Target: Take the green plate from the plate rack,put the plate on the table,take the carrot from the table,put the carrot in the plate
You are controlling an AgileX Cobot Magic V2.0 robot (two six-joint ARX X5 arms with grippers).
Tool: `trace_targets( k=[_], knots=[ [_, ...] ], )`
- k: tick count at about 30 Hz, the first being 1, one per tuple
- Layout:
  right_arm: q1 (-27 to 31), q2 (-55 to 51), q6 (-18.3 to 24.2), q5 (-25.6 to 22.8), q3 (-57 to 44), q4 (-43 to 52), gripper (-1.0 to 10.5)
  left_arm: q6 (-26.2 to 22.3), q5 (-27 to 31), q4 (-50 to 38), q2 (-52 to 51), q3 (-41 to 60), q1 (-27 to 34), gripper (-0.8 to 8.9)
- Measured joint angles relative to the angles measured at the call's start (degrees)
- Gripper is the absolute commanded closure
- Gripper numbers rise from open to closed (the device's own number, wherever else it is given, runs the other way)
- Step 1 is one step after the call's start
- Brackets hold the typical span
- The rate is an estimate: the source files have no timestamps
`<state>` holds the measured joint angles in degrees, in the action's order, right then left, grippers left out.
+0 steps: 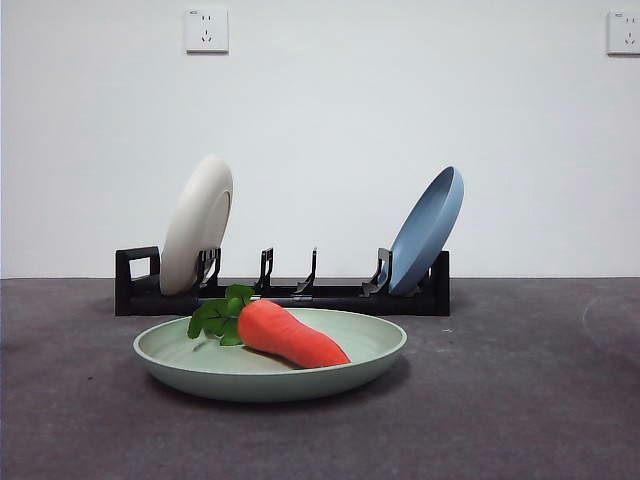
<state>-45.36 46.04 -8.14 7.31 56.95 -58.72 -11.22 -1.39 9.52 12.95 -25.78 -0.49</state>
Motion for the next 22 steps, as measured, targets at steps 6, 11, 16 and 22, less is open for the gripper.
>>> trace_targets(
  k=[6,11,16,22],
  knots=[
    [0.0,0.0,0.0,0.0,0.0,0.0,9.5,3.3,-0.5,-0.2,-5.1,10.4,2.3,8.17],
    [0.0,0.0,0.0,0.0,0.0,0.0,9.5,4.5,-0.5,-0.2,-10.1,16.1,2.7,8.17],
    [0.0,0.0,0.0,0.0,0.0,0.0,9.5,5.2,-0.5,-0.3,-12.7,20.5,2.7,8.17],
    [0.0,0.0,0.0,0.0,0.0,0.0,9.5,8.4,-0.5,-0.6,-12.7,24.2,2.7,8.17]
  ],
)
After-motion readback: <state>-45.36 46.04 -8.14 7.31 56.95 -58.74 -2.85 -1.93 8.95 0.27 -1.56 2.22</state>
